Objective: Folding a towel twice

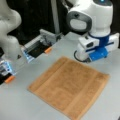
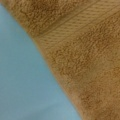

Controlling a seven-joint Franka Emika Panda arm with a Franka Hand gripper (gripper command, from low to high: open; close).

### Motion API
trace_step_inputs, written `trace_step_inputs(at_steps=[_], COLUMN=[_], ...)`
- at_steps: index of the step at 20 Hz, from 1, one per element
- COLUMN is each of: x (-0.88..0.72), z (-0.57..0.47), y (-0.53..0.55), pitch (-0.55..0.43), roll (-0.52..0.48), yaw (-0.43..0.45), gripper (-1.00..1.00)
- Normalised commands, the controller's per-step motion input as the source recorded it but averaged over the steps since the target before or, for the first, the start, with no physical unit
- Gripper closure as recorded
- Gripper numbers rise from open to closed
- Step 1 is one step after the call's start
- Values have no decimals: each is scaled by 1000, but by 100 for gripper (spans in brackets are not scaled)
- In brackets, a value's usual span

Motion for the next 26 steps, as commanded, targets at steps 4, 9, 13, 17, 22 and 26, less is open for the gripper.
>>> trace_step_inputs(at_steps=[4,9,13,17,22,26], x=[622,723,705,595,392,196], z=[-64,-97,15,62,4,-66], y=[105,100,222,277,215,142], pitch=[66,60,107,142,214,267], roll=[-252,-241,-284,-324,-348,-379], yaw=[-88,-104,-148,-136,-99,-57], gripper=[-100,-100,-100,-100,-100,-100])
